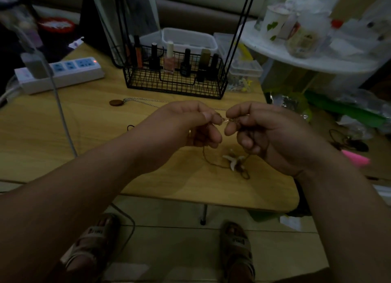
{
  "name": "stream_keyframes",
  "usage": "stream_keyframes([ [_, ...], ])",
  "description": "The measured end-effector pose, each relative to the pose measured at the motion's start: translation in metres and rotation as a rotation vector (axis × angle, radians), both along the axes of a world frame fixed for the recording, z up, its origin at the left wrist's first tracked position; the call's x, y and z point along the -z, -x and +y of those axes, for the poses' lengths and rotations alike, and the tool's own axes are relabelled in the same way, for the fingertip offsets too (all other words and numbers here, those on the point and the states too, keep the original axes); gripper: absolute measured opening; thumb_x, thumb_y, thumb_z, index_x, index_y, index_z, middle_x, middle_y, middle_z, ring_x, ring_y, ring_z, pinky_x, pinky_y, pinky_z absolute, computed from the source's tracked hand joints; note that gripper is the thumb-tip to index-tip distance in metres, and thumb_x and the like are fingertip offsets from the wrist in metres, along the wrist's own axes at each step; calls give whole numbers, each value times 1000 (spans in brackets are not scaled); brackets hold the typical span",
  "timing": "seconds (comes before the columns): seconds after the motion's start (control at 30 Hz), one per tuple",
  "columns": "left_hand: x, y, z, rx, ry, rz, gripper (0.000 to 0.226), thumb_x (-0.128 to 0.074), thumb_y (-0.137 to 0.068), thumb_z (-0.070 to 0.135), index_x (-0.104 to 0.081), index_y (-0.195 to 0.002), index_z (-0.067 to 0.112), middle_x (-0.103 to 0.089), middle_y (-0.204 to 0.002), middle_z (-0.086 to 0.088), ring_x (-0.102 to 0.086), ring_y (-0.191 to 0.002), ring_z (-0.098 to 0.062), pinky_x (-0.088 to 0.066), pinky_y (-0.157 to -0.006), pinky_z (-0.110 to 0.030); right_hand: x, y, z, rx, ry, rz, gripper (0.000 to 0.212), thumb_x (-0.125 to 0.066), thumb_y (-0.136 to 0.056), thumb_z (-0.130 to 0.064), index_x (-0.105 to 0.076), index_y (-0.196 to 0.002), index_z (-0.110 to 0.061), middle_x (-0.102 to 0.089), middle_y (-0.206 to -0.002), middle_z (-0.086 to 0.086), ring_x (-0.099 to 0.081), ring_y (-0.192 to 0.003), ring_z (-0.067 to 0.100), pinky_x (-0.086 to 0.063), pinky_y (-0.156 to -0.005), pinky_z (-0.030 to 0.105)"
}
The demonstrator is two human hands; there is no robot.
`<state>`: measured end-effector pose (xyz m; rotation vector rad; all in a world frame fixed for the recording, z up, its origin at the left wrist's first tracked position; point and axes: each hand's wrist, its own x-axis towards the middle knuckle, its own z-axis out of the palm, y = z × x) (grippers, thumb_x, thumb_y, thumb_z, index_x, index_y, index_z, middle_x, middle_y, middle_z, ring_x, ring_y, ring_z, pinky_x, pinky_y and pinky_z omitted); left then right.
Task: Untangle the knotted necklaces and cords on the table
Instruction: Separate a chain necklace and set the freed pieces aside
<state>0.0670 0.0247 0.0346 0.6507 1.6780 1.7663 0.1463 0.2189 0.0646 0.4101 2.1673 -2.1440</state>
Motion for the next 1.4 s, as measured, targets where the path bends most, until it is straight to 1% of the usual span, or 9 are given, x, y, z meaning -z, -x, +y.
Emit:
stream_keyframes([
  [0.17,0,0,3,48,28,-20,39,-53,-99,6,-56,-137,12,-73,-86,-14,-70,-84,-29,-54,-82,-40,-2,-1,-6,-83,-38,37,26,-40,-99,3,-62,-106,-8,-69,-78,11,-45,-51,15,-28,-44,25],
  [0.4,-2,-1,1,142,198,265,10,-58,-104,12,-67,-102,9,-73,-84,-5,-63,-75,-19,-54,-72,-31,-3,-1,-3,-82,-102,39,23,-43,-99,3,-61,-108,-8,-66,-70,8,-43,-49,15,-24,-46,27],
  [0.57,-9,8,-7,54,115,105,20,-52,-105,17,-61,-87,14,-65,-82,-5,-61,-76,-20,-55,-74,-33,2,1,12,45,-196,82,23,-46,-98,0,-66,-102,-11,-62,-67,6,-36,-46,12,-25,-40,21],
  [0.7,-14,11,-11,62,-22,-117,36,-42,-107,35,-50,-79,15,-57,-77,-4,-48,-61,-18,-48,-68,-35,5,5,21,154,-154,120,22,-46,-99,-2,-67,-96,-10,-47,-58,3,-30,-45,12,-20,-43,23],
  [0.9,-17,10,-9,142,-6,-158,46,-42,-107,45,-67,-98,9,-32,-52,1,-31,-44,-14,-42,-53,-30,6,6,15,110,-141,155,20,-49,-100,-4,-67,-96,-12,-48,-59,0,-33,-47,12,-21,-45,25],
  [1.13,-49,16,-4,62,-126,-98,27,-46,-107,31,-65,-93,18,-60,-73,4,-56,-61,-10,-56,-68,-28,5,10,14,66,-215,125,15,-58,-96,-2,-68,-98,-12,-49,-62,0,-38,-50,11,-29,-46,24],
  [1.2,-67,23,-7,6,-199,-94,27,-42,-108,29,-61,-91,19,-52,-71,6,-46,-59,-9,-51,-63,-25,7,12,16,70,-224,111,14,-59,-96,-2,-69,-98,-11,-48,-61,0,-37,-52,12,-29,-47,25],
  [1.3,-89,36,-13,-58,-265,-105,25,-41,-107,26,-58,-89,19,-42,-69,8,-27,-56,-8,-28,-51,-20,3,14,20,128,-161,114,13,-58,-99,-6,-70,-98,-9,-49,-62,-1,-39,-53,12,-31,-48,24],
  [1.4,-103,47,-20,-102,-239,-74,25,-43,-106,27,-59,-89,20,-39,-66,7,-24,-54,-8,-17,-49,-23,-4,15,22,159,-7,149,11,-57,-102,-12,-68,-101,-9,-52,-64,-2,-41,-54,11,-32,-48,23],
])
